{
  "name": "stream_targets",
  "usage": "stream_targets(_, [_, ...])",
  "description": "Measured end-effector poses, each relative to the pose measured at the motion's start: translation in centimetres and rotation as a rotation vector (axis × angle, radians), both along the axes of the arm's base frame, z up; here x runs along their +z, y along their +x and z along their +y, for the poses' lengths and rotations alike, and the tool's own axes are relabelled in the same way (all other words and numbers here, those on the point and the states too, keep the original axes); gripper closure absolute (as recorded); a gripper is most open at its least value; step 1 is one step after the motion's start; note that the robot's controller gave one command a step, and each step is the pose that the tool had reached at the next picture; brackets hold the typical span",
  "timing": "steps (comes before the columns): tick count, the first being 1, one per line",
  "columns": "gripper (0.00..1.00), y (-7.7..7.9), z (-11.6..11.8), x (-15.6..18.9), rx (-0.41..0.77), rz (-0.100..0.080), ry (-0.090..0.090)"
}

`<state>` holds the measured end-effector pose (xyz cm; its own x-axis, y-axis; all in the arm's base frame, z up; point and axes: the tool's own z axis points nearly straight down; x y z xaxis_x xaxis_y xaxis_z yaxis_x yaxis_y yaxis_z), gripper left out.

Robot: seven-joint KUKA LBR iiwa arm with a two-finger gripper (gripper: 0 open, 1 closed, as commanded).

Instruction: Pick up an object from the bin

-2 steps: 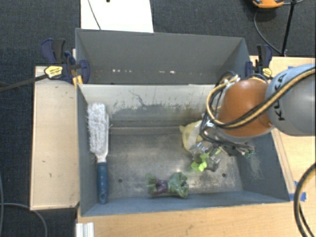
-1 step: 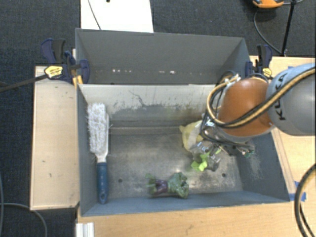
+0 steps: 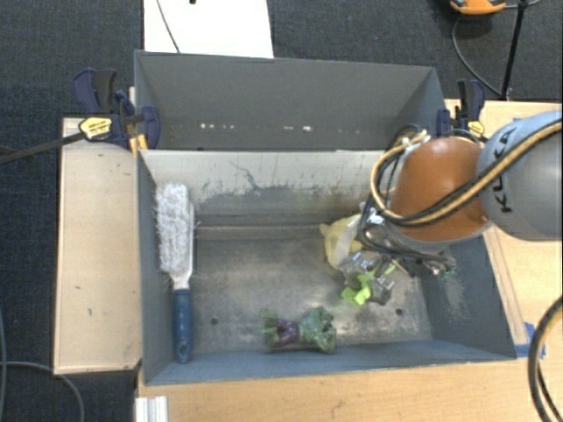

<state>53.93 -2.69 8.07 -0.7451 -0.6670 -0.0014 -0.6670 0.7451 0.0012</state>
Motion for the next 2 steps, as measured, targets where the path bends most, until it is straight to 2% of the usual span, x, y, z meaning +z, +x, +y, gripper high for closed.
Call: stream_targets(2, [1.00, 0.0, 0.0, 2.8, -0.002, 0.003, 0.000])
